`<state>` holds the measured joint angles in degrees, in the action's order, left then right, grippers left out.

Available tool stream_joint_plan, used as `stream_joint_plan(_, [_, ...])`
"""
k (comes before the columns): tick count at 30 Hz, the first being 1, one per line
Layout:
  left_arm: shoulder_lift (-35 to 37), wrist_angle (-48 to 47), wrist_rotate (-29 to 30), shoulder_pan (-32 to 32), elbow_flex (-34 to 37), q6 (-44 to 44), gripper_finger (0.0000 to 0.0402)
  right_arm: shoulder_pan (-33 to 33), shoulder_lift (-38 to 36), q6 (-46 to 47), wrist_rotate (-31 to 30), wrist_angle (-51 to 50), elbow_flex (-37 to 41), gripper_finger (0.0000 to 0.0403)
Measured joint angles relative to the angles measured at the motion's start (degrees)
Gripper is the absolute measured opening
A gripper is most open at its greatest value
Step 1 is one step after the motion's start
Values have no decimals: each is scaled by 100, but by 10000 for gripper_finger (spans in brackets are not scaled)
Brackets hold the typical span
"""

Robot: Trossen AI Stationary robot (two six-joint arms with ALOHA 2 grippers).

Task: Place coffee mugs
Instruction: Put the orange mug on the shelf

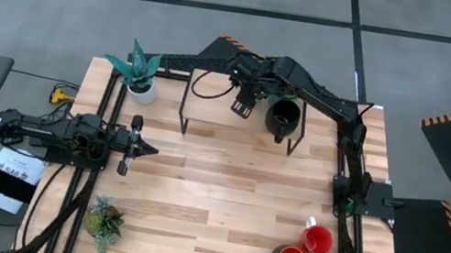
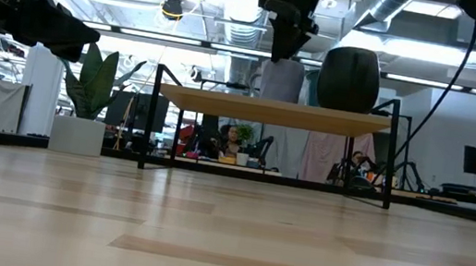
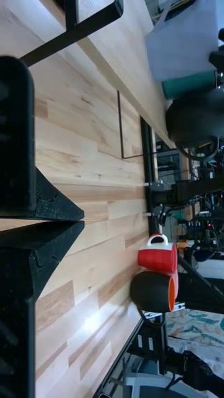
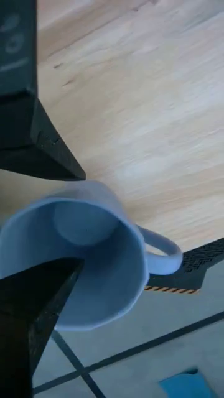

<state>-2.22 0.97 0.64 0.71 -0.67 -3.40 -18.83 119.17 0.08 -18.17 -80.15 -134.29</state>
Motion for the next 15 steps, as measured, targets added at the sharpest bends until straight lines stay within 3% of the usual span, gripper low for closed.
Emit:
stream_joint_plan(9, [0, 1, 0, 2, 0, 0, 0, 138, -646, -55, 245, -75, -20, 240])
stream_joint_plan(12, [0, 0, 0, 2, -2, 0, 0, 293, -953, 142, 823, -115, -22, 240])
stream_joint_plan(15, [0, 0, 0, 1, -1, 0, 0, 594, -1214, 231, 1784, -291, 63, 240])
